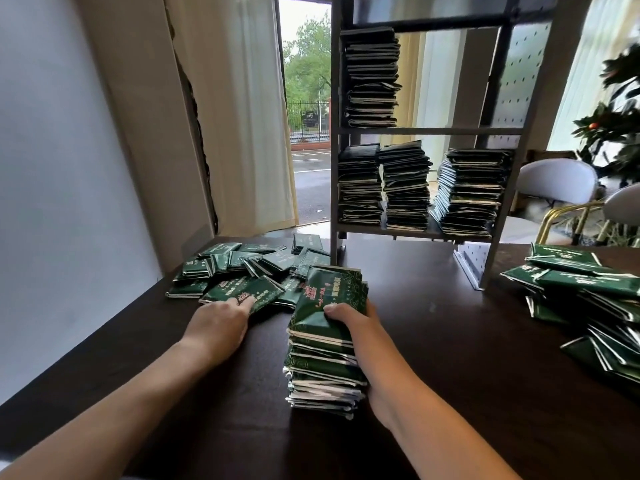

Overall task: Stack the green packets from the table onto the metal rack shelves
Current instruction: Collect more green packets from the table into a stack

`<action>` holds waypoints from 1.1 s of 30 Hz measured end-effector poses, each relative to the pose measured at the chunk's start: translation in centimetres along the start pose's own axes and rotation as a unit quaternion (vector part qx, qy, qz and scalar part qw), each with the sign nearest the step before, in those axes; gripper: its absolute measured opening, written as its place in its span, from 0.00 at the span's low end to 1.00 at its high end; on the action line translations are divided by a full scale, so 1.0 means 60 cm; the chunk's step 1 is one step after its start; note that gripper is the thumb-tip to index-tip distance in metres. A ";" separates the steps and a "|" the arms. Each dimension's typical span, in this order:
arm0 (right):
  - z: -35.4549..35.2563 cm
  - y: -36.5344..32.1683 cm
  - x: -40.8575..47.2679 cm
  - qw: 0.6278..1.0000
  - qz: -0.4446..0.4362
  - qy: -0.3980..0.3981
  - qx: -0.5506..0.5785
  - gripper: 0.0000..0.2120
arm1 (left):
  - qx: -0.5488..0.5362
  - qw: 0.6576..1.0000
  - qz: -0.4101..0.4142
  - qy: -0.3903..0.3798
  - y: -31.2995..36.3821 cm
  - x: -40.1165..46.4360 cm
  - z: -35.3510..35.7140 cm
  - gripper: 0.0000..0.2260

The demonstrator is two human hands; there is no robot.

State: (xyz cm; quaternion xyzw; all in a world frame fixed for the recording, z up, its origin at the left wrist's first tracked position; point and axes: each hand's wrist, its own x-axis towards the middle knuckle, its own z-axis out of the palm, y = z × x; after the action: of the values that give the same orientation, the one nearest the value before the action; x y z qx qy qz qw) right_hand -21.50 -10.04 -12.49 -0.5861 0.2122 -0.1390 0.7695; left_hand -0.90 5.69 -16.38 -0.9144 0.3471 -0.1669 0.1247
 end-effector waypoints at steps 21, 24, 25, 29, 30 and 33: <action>0.017 -0.004 -0.003 0.999 0.013 0.022 -0.027 0.17 | -0.386 0.876 -0.096 0.272 0.010 -0.078 -0.219 0.11; 0.012 -0.003 -0.004 0.999 0.008 0.019 -0.038 0.12 | -0.416 0.854 -0.047 0.309 0.014 -0.086 -0.295 0.10; 0.013 -0.005 -0.007 0.999 0.009 0.019 -0.038 0.12 | -0.427 0.847 -0.038 0.316 0.018 -0.086 -0.317 0.10; 0.021 -0.009 -0.013 0.999 0.022 0.026 -0.021 0.16 | -0.475 0.809 -0.038 0.345 0.036 -0.062 -0.382 0.08; 0.023 -0.012 -0.016 0.999 0.025 0.029 -0.021 0.17 | -0.494 0.795 -0.050 0.349 0.038 -0.053 -0.388 0.08; 0.026 -0.017 -0.022 0.999 0.026 0.040 -0.023 0.26 | -0.504 0.801 -0.086 0.312 0.055 -0.033 -0.370 0.08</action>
State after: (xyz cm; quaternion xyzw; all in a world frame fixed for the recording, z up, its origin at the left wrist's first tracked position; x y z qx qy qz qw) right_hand -21.84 -8.38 -10.96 -0.5917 0.2606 -0.1374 0.7504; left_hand -12.97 2.14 2.30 -0.7731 0.3222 -0.2547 -0.4834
